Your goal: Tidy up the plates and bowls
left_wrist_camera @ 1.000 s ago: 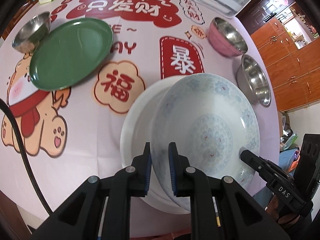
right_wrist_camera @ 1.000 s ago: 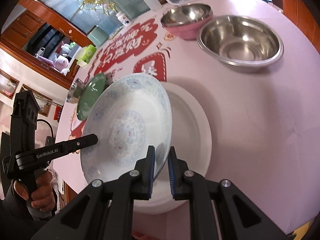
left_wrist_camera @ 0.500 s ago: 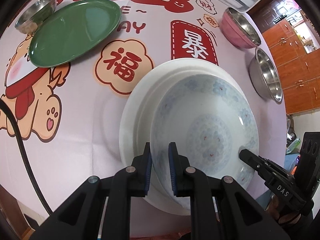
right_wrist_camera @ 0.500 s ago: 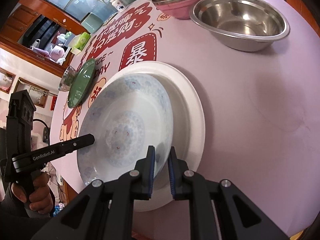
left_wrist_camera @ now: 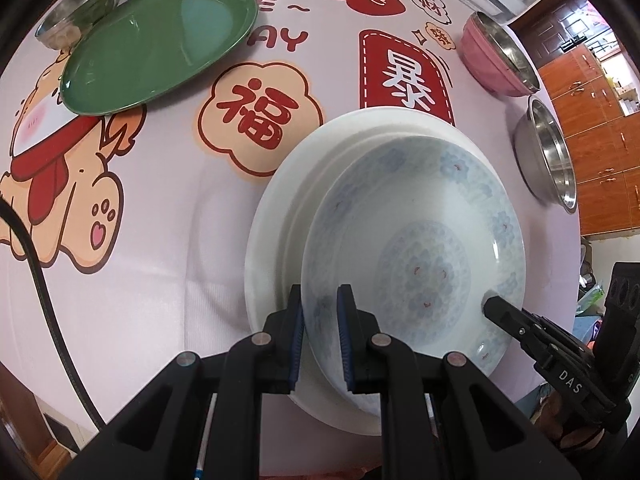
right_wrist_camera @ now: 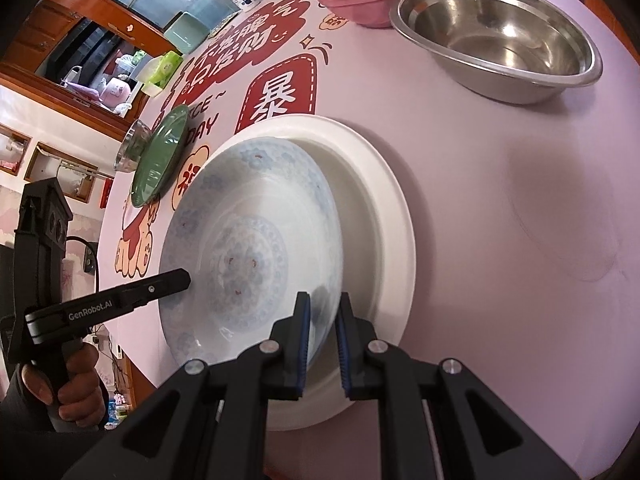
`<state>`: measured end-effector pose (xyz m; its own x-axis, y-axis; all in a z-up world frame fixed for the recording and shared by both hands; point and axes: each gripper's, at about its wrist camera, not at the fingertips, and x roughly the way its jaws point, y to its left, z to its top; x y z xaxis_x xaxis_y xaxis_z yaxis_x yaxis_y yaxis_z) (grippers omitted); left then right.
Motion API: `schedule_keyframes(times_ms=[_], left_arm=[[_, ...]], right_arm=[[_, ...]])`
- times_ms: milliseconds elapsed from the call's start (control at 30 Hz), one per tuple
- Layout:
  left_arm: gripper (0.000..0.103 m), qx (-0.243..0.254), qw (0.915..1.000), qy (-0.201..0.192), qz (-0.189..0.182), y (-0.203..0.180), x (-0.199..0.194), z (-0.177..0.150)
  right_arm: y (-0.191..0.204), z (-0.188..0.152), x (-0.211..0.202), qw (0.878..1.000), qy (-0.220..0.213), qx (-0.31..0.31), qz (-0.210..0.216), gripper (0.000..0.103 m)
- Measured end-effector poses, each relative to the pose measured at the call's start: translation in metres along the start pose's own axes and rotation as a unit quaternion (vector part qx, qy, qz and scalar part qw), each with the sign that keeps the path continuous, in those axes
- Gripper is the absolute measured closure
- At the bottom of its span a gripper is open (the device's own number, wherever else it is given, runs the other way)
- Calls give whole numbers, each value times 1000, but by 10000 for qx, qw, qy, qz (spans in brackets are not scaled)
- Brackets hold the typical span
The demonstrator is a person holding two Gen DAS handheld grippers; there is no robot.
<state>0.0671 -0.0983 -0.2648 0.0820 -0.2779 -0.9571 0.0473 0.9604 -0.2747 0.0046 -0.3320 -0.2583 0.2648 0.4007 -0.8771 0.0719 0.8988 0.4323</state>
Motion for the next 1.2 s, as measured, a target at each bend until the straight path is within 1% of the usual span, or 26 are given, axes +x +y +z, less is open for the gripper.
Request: schedule_keyframes(times_ms=[300, 400, 467, 533, 567, 600, 700, 800, 967, 1000, 1033, 1100, 1200], left_arm=[[89, 38, 10000, 19, 23, 0, 1, 0], [83, 71, 10000, 5, -8, -1, 1, 0], [82, 78, 10000, -13, -5, -2, 1, -1], [79, 81, 10000, -37, -20, -3, 1, -1], [78, 82, 9999, -55, -19, -4, 0, -1], [77, 87, 9999, -87, -2, -4, -1, -2], [73, 98, 9998, -187, 18, -5, -6, -1], [69, 89, 9996, -267, 102, -6, -10, 0], [68, 80, 9991, -359, 230, -3, -22, 1], [65, 69, 9989, -391, 263, -3, -25, 2], [57, 57, 9988, -405, 283, -1, -27, 2], [49, -1, 9982, -460, 372, 2, -33, 4], [48, -103, 9972, -557, 488, 11, -43, 6]], right_arm=[[3, 1, 1, 9997, 86, -178, -106, 91], [4, 1, 1, 9997, 127, -200, -107, 91], [4, 2, 1, 9996, 153, -216, -118, 91], [3, 2, 0, 9995, 162, -211, -141, 90], [2, 2, -2, 9996, 146, -205, -124, 89], [1, 2, -5, 9997, 108, -194, -93, 84], [0, 4, -12, 9998, 27, -209, -65, 77], [0, 7, -19, 9996, -59, -250, -86, 74], [-1, 13, -27, 9994, -204, -260, -102, 71], [-1, 14, -28, 9994, -224, -254, -103, 68], [-1, 16, -29, 9993, -249, -247, -102, 66], [0, 18, -32, 9992, -321, -245, -69, 58], [3, 23, -34, 9990, -380, -226, -1, 54]])
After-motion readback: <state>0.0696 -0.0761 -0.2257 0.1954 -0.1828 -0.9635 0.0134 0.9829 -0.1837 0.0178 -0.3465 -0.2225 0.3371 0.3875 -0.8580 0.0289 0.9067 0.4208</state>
